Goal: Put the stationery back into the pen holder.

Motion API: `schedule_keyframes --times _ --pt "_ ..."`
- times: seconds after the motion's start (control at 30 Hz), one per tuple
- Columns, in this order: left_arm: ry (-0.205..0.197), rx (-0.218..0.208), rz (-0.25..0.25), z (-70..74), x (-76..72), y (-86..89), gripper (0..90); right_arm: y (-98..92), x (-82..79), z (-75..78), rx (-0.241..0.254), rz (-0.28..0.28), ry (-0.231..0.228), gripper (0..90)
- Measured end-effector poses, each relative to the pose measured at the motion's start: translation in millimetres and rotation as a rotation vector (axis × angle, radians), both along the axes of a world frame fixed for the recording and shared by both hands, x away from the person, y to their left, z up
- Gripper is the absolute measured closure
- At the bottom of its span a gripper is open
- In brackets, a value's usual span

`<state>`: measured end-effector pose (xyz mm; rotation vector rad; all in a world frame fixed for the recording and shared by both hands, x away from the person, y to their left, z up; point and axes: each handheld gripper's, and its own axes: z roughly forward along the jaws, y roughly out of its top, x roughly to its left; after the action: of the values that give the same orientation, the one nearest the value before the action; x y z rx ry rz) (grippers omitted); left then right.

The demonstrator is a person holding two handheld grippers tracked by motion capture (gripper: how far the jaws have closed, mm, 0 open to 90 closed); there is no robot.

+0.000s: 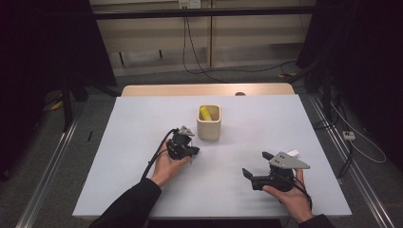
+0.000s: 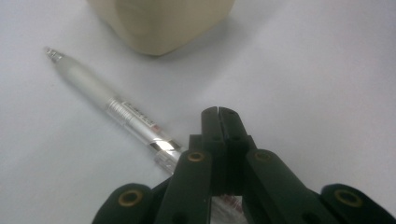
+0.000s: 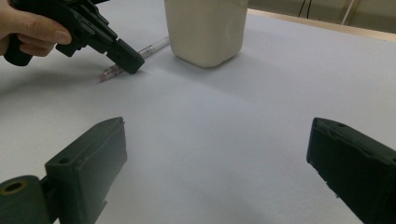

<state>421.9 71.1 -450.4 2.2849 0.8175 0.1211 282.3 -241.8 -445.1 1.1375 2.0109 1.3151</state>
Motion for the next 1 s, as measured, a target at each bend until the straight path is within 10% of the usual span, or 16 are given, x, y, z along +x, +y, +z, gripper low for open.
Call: schedule_keyframes --times 1.0 --pt "0.003 0.066 0.078 5.5 4.1 46.0 90.0 1.6 0.2 -0.4 -0.002 0.009 0.006 4.7"
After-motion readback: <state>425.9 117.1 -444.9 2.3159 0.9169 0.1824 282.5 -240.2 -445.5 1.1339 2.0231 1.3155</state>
